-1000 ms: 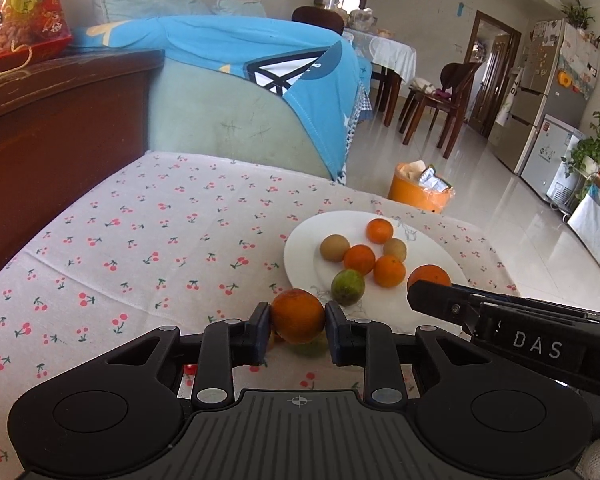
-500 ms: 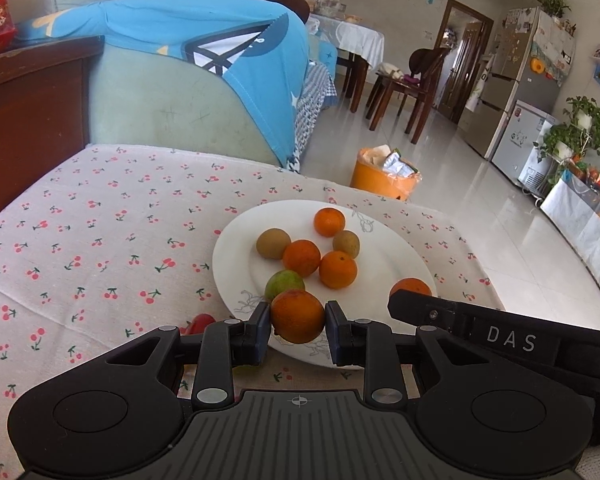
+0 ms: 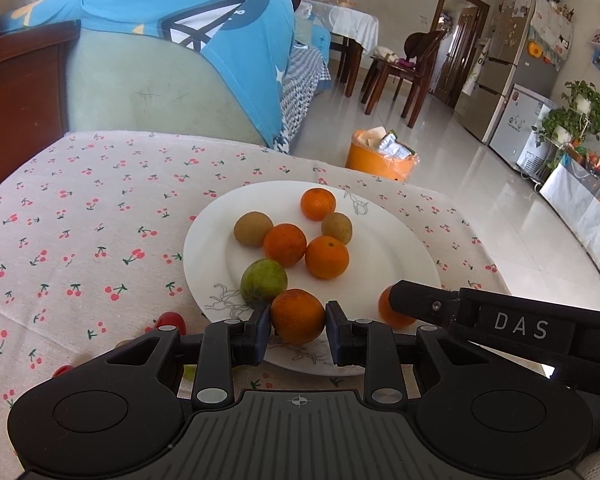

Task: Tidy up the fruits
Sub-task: 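Carry both oranges onto the plate and open both grippers, then move both open grippers back to the remaining fruits on the tablecloth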

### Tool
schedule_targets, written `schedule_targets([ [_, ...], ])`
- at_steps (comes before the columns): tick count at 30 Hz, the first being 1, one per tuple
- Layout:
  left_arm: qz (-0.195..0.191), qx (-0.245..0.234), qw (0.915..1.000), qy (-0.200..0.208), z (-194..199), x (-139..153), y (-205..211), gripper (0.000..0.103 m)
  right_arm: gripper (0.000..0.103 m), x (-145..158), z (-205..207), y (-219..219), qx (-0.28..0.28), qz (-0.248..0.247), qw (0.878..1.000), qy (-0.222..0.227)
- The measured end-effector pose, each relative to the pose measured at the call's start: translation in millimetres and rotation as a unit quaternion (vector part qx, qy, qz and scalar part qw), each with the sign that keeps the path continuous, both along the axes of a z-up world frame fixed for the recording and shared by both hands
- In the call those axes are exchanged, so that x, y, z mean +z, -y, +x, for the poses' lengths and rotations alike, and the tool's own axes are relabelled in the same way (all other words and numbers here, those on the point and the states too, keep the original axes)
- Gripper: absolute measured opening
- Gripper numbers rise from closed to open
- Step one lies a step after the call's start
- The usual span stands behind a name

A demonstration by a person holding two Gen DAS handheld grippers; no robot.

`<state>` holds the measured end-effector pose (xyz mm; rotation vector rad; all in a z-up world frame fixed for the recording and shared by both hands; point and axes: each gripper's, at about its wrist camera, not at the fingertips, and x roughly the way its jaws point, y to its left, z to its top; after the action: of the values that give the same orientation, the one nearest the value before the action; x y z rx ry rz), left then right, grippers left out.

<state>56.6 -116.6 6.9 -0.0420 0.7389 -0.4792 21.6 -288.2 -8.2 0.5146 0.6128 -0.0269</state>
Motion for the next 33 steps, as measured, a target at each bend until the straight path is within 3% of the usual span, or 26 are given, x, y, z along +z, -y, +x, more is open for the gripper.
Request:
schedule_targets([
  [6,0.011,0.004,0.9999,0.008,-3,8,1,0.041,0.031,5,-3,3,-0.009,0.002,1.0,0.009],
  [14,0.041,0.0,0.9991,0.011,-9,27,-4,0.047,0.04,11,-7,3,-0.007,0.005,1.0,0.014],
  [18,0.03,0.001,0.9995,0.012,-12,39,-17,0.057,0.041,12,-9,-2,0.006,-0.002,1.0,0.011],
  [25,0.037,0.011,0.9988,0.029,-16,58,-44,0.058,0.041,10,-14,-26,0.048,-0.023,0.999,0.004],
  [33,0.019,0.064,0.9973,0.029,-18,69,-86,0.058,0.041,12,-21,-57,0.107,-0.043,0.993,0.008],
])
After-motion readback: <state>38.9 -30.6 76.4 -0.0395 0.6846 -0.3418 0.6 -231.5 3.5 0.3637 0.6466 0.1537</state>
